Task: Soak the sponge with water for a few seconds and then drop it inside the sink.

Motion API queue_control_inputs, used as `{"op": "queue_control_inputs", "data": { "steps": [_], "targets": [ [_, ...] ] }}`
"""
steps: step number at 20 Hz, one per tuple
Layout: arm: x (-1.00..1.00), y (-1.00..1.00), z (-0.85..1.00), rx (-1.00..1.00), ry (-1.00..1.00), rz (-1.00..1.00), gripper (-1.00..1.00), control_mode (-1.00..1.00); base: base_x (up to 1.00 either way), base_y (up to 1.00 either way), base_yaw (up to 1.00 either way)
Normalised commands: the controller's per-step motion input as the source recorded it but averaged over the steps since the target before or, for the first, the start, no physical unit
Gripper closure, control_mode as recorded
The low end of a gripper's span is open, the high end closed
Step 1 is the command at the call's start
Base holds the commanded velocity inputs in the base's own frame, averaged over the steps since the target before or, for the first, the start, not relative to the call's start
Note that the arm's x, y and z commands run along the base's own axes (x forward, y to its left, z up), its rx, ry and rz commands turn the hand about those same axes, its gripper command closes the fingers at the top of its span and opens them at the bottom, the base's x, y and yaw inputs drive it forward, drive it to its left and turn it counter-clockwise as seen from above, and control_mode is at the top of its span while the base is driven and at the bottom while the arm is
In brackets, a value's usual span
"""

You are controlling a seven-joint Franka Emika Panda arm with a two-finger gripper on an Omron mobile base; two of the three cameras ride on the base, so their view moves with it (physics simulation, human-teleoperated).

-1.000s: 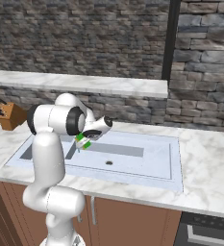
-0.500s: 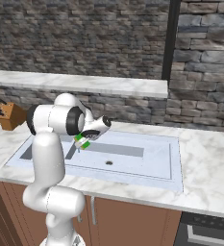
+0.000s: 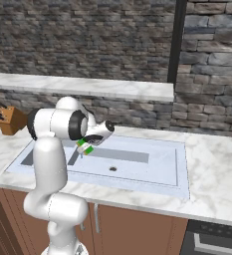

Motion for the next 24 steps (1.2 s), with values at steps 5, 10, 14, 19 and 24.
{"op": "queue_control_inputs", "data": {
  "steps": [5, 10, 14, 19, 24],
  "targets": [
    [0.11, 0.11, 0.0, 0.0, 0.0, 0.0, 1.0, -1.0, 0.0, 0.0, 0.0],
    [0.0, 0.11, 0.0, 0.0, 0.0, 0.0, 1.0, -1.0, 0.0, 0.0, 0.0],
    [0.0, 0.09, 0.0, 0.0, 0.0, 0.0, 1.0, -1.0, 0.0, 0.0, 0.0],
    [0.0, 0.02, 0.0, 0.0, 0.0, 0.0, 1.0, -1.0, 0.0, 0.0, 0.0],
    [0.0, 0.0, 0.0, 0.0, -0.01, -0.01, 1.0, -1.0, 0.0, 0.0, 0.0]
  ]
}}
